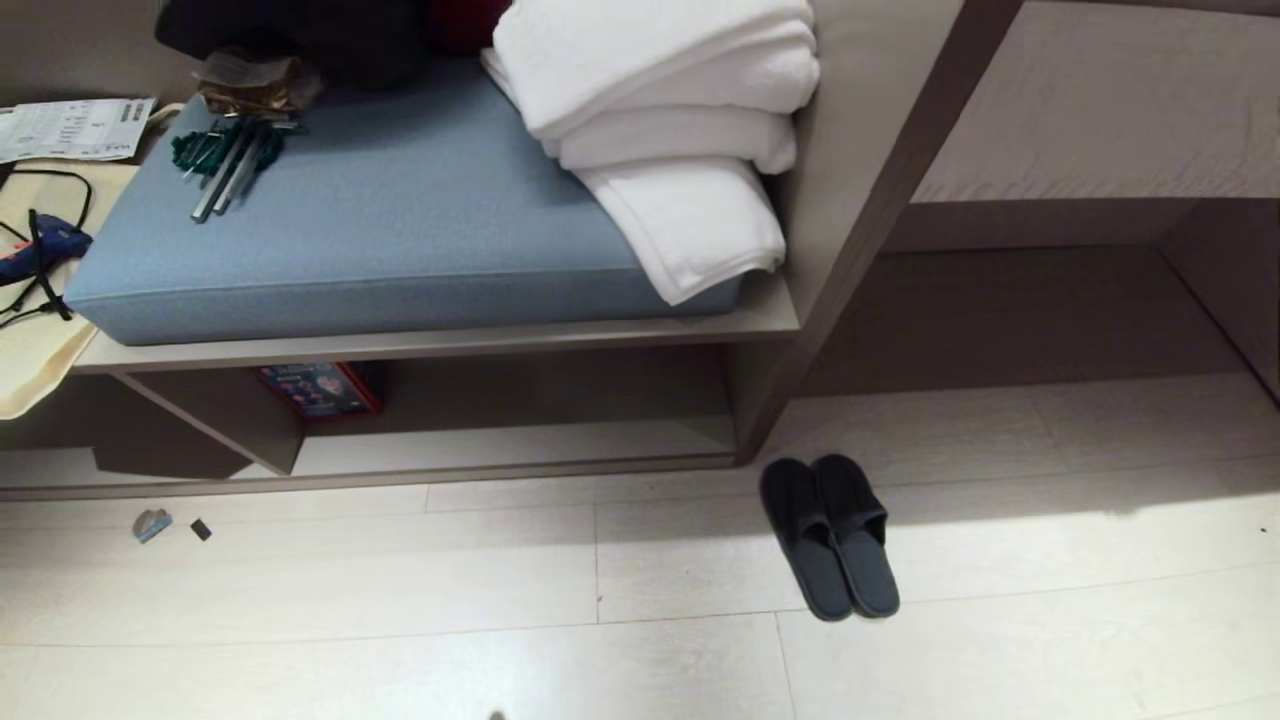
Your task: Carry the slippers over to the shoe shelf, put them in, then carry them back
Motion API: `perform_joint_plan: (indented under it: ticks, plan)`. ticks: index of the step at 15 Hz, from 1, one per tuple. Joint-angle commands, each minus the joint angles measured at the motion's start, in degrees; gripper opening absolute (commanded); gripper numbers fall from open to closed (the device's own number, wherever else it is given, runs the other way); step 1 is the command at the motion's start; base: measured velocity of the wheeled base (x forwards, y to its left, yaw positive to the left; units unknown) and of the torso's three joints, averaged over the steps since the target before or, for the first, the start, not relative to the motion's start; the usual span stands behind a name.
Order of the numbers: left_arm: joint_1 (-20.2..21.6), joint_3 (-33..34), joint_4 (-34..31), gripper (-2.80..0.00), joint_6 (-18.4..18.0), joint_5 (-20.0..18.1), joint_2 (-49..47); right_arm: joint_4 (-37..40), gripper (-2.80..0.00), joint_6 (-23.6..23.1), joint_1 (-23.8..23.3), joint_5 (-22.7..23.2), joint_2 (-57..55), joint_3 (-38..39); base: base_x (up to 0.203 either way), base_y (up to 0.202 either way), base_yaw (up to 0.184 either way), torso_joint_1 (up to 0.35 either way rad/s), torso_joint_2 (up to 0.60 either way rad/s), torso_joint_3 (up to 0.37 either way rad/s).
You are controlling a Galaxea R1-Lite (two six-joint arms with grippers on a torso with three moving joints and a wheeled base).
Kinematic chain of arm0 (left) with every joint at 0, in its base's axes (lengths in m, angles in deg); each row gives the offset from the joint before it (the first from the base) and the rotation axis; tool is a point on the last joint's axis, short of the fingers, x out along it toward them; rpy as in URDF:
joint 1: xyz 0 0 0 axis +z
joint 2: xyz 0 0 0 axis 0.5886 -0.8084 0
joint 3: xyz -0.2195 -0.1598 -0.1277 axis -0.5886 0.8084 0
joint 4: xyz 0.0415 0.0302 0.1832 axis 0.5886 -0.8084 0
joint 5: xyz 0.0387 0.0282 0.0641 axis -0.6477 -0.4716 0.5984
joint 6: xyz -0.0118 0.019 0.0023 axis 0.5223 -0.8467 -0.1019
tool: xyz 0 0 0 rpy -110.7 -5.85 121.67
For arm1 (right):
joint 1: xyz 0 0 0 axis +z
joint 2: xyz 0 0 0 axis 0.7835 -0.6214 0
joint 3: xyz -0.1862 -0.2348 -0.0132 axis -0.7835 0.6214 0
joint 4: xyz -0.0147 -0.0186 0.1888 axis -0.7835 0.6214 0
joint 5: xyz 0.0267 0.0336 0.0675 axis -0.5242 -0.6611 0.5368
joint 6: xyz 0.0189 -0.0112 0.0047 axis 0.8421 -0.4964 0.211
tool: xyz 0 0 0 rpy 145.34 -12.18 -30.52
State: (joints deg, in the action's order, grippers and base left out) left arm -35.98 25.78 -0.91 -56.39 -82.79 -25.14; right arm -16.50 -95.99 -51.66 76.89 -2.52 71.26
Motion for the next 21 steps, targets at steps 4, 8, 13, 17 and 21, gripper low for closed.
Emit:
perform_joint_plan:
  ticks: [4, 8, 13, 17, 21]
  plan:
    - [0.01, 0.44, 0.04, -2.80, 0.03, 0.01, 0.04, -0.02, -2.80, -0.04, -0.01, 0.03, -0.09, 0.00, 0.000, 0.000, 0.000, 0.004, 0.00, 0.202]
    - [0.01, 0.44, 0.04, -2.80, 0.03, 0.01, -0.03, -0.02, -2.80, -0.04, -0.01, 0.03, -0.09, 0.00, 0.000, 0.000, 0.000, 0.002, 0.00, 0.205]
    - [0.01, 0.44, 0.04, -2.80, 0.03, 0.01, -0.05, -0.02, -2.80, -0.04, -0.01, 0.03, -0.09, 0.00, 0.000, 0.000, 0.000, 0.004, 0.00, 0.204]
    - [0.00, 0.44, 0.04, -2.80, -0.06, 0.00, -0.05, -0.02, -2.80, 0.23, -0.01, 0.03, -0.09, 0.00, 0.000, 0.000, 0.000, 0.006, 0.00, 0.193]
    - [0.01, 0.44, 0.04, -2.80, -0.06, 0.01, 0.01, -0.02, -2.80, 0.23, -0.01, 0.12, -0.09, 0.00, 0.000, 0.000, 0.000, 0.002, 0.00, 0.206]
